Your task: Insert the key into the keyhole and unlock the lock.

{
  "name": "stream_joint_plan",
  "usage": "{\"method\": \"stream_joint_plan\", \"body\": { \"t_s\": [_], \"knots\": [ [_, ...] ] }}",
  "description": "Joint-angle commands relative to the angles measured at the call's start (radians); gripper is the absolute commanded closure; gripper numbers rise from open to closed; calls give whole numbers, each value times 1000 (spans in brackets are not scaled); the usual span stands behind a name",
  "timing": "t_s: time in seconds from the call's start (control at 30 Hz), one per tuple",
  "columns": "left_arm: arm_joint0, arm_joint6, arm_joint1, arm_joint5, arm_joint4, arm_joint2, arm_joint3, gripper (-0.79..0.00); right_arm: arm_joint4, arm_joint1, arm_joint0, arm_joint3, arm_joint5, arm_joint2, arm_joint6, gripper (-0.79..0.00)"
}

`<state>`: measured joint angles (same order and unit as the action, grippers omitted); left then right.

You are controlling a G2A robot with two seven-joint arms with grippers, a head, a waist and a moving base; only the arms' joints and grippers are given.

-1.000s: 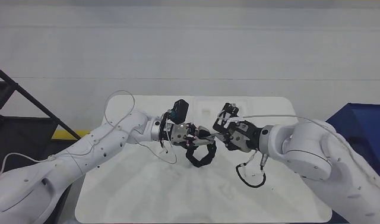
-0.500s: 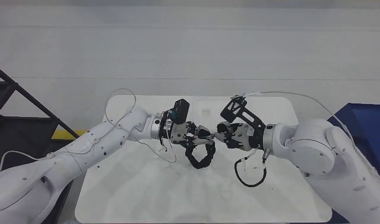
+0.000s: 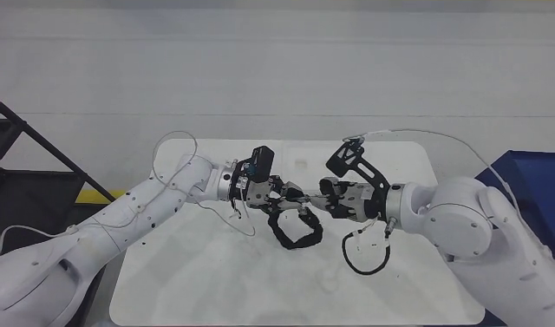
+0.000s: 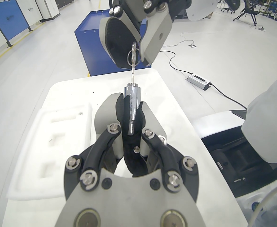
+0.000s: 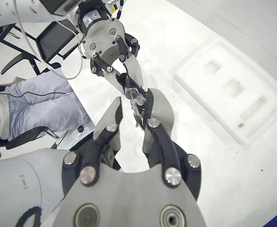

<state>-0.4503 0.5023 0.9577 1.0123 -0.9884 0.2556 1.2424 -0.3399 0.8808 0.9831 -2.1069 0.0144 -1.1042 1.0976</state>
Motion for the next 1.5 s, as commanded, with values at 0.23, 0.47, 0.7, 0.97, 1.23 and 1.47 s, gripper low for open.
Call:
{"method": "stream_joint_plan", "body": {
  "t_s": [0.23, 0.47, 0.7, 0.97, 1.23, 1.47],
  "knots": [
    [-26, -47, 1, 0, -23, 31, -5, 0, -28, -9, 26, -6, 78, -43, 0, -785],
    [-57, -154, 4, -23, -31, 58, -33, 0, -46, -17, 55, -19, 120, -80, 3, -785],
    [-94, -286, 11, -89, -30, 81, -47, 0, -68, -19, 60, -19, 188, -80, 0, -785],
    [-127, -415, 38, -134, -30, 85, -87, 0, -122, -17, 39, 1, 277, -49, -12, -785],
    [-141, -482, 85, -135, -51, 69, -160, -65, -157, -15, 33, 42, 331, -28, -27, -785],
    [-131, -496, 130, -98, -46, 68, -236, -785, -179, -15, 20, 78, 386, -15, -22, -785]
  ]
}}
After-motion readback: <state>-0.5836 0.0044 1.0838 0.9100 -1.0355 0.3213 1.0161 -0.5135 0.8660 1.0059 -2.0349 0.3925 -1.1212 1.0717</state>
